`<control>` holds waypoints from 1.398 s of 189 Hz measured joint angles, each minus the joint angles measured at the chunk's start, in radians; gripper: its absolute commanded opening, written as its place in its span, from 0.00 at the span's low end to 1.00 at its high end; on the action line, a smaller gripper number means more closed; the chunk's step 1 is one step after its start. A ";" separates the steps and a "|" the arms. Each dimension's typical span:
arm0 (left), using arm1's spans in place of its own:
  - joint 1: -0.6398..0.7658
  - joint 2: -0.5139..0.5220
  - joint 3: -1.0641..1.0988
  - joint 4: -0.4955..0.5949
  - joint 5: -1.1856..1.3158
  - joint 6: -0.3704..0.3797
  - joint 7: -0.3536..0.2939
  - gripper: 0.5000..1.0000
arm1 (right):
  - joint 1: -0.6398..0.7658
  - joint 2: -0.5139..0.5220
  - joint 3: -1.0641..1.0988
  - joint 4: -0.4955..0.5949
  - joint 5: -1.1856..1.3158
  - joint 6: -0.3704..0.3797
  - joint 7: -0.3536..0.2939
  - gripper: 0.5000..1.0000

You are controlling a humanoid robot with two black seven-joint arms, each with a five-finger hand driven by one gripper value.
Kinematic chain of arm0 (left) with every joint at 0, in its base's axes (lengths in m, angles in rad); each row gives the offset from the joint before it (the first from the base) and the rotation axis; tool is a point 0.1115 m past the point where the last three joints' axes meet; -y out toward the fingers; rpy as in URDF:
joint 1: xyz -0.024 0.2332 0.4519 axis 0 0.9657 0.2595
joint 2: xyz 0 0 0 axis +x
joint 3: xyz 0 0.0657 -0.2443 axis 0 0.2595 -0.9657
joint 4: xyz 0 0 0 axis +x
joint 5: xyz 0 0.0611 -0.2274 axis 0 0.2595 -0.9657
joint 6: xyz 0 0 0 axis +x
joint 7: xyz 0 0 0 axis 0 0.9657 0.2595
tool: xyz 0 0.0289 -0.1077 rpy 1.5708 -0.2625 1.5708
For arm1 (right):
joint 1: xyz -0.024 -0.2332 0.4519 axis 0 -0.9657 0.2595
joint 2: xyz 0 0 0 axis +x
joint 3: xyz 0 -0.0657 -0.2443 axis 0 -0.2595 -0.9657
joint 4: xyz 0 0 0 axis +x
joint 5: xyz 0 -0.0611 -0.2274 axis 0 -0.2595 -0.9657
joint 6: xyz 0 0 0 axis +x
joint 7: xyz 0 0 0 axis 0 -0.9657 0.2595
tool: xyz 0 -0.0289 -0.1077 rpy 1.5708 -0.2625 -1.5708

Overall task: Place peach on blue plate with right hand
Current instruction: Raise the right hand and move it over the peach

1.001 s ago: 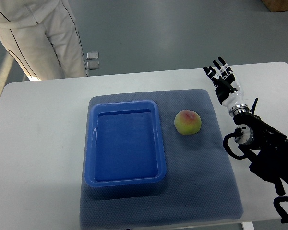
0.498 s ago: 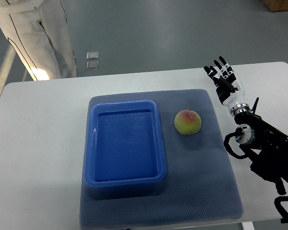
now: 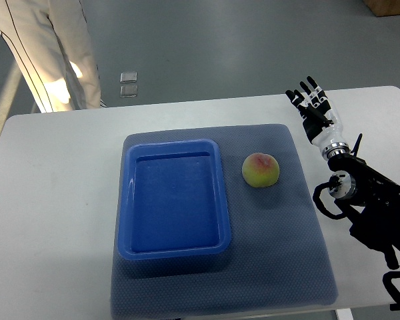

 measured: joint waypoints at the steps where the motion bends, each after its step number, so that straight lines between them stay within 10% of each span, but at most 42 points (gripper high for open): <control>1: 0.000 0.000 0.000 0.000 0.000 0.000 0.000 1.00 | 0.000 0.000 0.000 0.000 0.000 0.000 0.000 0.86; 165: 0.000 0.000 0.000 0.000 -0.001 0.000 0.000 1.00 | 0.149 -0.338 -0.360 0.217 -0.457 -0.127 -0.015 0.86; 264: 0.000 0.000 0.000 0.000 0.000 0.000 0.000 1.00 | 0.447 -0.541 -0.570 0.479 -1.330 0.216 -0.003 0.86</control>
